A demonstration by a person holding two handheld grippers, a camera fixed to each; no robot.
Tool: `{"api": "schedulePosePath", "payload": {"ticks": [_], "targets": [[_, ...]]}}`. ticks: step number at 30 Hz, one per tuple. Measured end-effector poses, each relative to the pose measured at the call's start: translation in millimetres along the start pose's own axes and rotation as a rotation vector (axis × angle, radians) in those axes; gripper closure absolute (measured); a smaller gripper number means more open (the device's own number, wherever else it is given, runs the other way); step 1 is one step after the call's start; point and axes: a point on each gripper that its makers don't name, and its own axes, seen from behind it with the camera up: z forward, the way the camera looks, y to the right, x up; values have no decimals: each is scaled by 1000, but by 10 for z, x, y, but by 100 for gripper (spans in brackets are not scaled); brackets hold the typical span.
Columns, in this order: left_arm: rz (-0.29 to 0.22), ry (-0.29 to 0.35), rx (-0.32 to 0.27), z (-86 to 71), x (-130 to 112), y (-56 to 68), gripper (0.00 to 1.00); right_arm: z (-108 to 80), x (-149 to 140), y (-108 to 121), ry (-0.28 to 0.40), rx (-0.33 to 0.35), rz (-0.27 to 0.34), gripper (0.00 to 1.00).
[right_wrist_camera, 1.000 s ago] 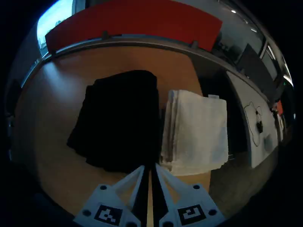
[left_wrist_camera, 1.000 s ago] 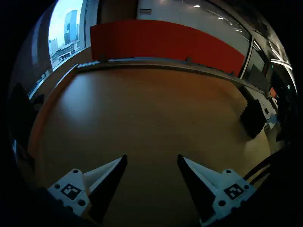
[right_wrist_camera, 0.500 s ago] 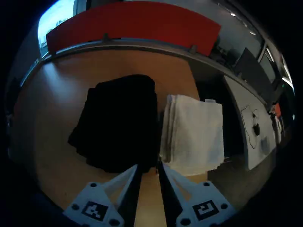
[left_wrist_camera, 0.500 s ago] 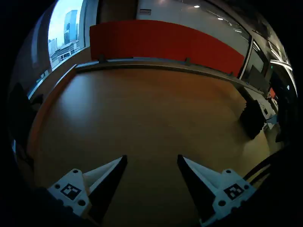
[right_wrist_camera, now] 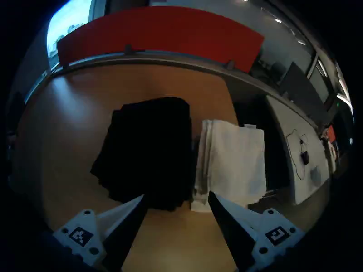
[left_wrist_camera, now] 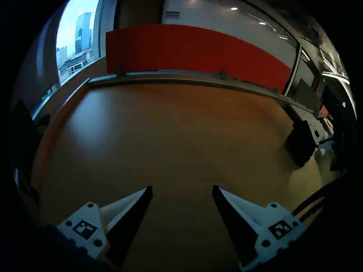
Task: Fold towel
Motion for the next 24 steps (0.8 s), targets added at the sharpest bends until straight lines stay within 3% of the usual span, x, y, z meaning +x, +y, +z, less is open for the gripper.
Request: {"api": "schedulePosePath", "payload": {"ticks": [13,24], "targets": [[-5,16,-3,-21,61,-68,2,-119,354,-380,131,25,71,2],[-17,40,-10,-15,159,-65,2,-331,840,-675,356,9,167,1]]}}
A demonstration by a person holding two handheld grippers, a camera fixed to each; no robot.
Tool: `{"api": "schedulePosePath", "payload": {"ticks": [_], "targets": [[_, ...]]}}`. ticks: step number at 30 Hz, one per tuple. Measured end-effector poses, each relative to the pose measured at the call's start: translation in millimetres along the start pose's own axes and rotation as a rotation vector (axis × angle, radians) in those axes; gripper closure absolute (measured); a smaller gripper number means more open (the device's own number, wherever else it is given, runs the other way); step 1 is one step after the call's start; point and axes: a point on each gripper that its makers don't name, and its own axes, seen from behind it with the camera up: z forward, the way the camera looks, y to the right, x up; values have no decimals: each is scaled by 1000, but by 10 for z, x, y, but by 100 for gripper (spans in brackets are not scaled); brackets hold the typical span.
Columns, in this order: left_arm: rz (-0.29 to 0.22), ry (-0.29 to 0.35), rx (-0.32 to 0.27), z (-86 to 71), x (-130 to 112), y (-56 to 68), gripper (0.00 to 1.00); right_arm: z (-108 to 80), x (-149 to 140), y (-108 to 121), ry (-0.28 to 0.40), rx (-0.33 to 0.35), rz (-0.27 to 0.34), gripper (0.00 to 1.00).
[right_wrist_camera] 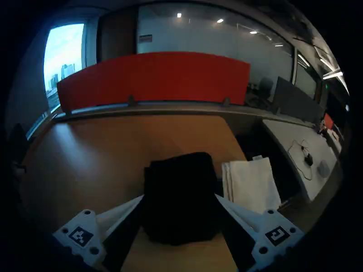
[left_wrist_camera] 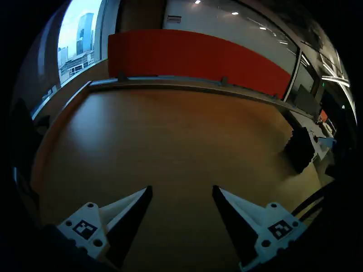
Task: Fold towel
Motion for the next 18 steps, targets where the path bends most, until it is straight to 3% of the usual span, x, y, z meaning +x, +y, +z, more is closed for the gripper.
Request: {"api": "schedulePosePath", "payload": {"ticks": [11,18], "targets": [[-12,36,8,43,118,-13,2,-154,531,-255,256,-11,43,2],[-13,90,22,80,260,-47,2,-196,710,-416,323,-15,23,2]]}}
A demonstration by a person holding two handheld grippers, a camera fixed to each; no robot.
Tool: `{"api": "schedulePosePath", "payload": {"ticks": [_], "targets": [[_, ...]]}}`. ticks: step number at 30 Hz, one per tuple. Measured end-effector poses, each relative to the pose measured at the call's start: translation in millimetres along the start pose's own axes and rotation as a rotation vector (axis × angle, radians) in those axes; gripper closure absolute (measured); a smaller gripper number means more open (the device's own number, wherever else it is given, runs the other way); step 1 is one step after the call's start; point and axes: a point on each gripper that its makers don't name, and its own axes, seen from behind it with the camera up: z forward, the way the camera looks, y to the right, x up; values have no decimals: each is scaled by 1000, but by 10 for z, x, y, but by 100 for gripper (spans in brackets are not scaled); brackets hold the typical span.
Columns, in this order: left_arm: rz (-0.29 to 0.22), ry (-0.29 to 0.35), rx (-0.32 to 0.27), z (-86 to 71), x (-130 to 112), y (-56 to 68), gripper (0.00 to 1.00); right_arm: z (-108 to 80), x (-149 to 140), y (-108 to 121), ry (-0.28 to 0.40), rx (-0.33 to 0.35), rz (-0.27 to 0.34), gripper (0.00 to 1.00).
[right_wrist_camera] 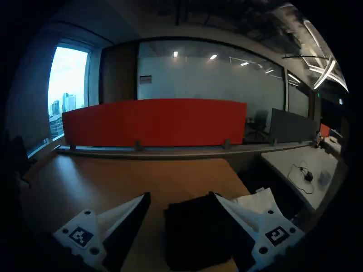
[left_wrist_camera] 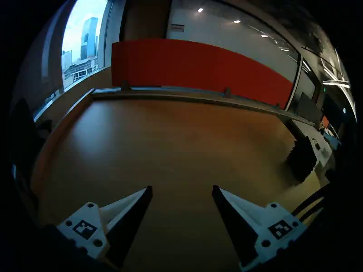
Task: Fold towel
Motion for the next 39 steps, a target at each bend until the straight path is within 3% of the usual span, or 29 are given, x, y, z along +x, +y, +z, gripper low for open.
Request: {"api": "schedulePosePath", "payload": {"ticks": [8,14,23,32,39], "targets": [[20,117,13,40,324,-47,2,5,187,-177,48,-9,-22,2],[39,227,35,9,666,-149,2,-9,315,-382,80,2,0,2],[50,374,73,-55,1128,-320,2,-30,470,-896,122,53,13,2],[40,461,79,-141,1323,-381,2,-34,629,-1378,176,57,-12,2],[40,482,88,-194,1356,-446,2,-31,625,-1588,178,59,-36,2]]}}
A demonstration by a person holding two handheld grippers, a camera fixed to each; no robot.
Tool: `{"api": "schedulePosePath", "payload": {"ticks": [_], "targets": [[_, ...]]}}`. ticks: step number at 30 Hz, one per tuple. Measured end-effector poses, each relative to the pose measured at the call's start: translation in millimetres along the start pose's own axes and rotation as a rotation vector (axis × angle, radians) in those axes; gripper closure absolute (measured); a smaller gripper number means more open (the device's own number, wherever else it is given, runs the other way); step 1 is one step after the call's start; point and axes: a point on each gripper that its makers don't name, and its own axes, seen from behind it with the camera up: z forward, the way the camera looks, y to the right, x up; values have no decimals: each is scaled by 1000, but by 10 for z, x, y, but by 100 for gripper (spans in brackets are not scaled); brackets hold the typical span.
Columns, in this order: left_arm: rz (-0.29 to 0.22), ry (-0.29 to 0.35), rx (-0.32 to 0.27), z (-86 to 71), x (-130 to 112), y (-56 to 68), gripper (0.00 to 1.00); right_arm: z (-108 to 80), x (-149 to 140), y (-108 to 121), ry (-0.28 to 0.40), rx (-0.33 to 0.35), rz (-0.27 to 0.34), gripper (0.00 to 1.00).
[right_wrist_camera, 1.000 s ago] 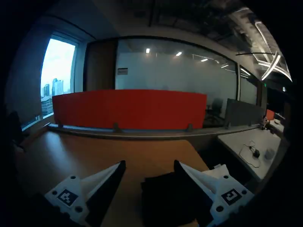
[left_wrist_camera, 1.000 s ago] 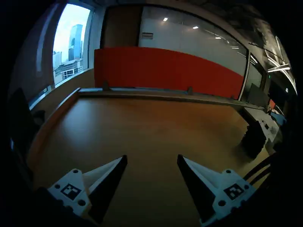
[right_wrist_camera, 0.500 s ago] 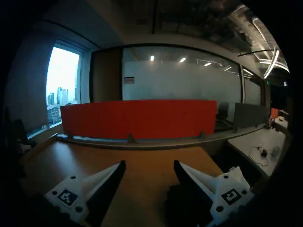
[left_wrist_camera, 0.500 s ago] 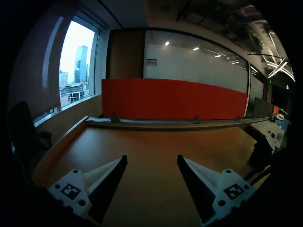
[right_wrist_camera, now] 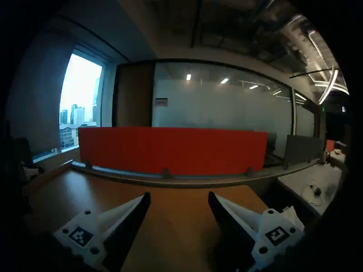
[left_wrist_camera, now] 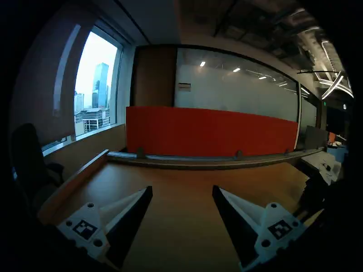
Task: Fold towel
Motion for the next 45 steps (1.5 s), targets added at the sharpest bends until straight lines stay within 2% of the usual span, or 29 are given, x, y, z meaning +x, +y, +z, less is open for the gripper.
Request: {"api": "schedulePosePath", "payload": {"ticks": [8,18,23,32,38,45], "targets": [[14,43,6,-43,99,-62,2,-30,91,-142,3,-9,13,2],[57,87,10,-2,-86,-99,2,-71,29,-286,-16,-12,17,2],[53,127,14,7,-183,-123,2,-81,26,-334,-2,-13,34,2],[79,165,35,42,-497,-194,2,-67,-78,-459,1,-7,11,2],[72,179,32,86,-786,-193,2,-68,-149,-507,3,-8,-8,2],[64,188,38,132,-1072,-248,2,-46,-296,-561,-6,-8,-19,2]]}}
